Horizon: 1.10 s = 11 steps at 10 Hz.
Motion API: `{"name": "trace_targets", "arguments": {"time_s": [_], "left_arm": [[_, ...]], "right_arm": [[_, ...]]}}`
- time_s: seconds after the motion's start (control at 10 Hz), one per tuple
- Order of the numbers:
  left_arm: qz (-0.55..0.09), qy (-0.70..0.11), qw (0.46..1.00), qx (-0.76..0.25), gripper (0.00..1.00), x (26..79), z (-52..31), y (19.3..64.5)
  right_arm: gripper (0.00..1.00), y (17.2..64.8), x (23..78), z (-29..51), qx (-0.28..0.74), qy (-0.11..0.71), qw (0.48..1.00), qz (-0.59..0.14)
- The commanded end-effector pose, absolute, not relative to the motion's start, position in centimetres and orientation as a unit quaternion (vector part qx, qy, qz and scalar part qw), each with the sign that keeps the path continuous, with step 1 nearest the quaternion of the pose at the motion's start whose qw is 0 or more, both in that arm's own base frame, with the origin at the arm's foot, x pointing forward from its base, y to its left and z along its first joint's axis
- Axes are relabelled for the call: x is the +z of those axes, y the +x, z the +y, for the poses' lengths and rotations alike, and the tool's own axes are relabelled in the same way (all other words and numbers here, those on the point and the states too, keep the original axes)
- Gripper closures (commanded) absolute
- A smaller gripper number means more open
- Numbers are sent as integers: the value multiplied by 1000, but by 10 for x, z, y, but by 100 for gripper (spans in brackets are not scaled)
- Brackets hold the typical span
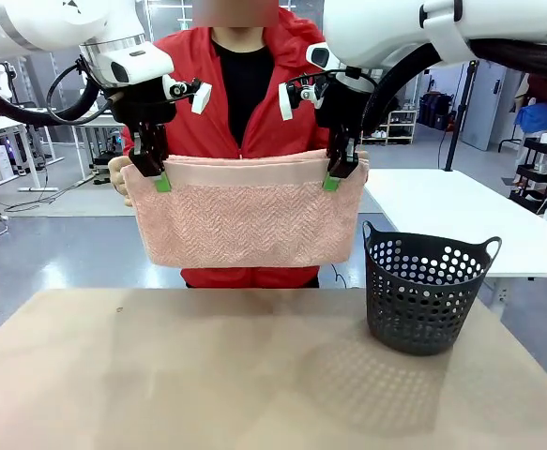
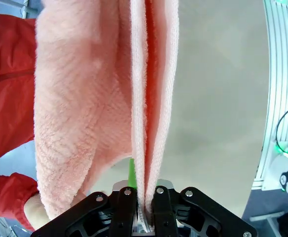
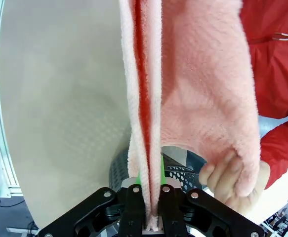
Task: Fold the towel.
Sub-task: Release the end of the 100 cm Hotel Towel you were holding.
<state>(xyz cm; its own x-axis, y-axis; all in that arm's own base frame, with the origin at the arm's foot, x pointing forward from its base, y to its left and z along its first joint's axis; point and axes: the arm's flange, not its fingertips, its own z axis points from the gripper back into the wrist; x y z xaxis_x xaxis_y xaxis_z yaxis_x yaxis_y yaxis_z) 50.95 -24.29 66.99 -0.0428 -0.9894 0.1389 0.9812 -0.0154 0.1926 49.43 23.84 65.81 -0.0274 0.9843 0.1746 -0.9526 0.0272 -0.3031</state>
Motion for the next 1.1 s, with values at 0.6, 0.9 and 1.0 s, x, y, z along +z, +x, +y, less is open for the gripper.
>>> {"name": "trace_targets", "arguments": {"time_s": [0.6,0.9,1.0], "left_arm": [[-118,19,691,-713,100,670,-242,510],[-118,19,691,-713,100,670,-242,510],[-118,19,691,-713,100,670,-242,510]], "right_arm": [[100,494,659,237,699,-49,693,-171],[100,494,659,237,699,-49,693,-171],[100,494,659,237,699,-49,693,-171]]}}
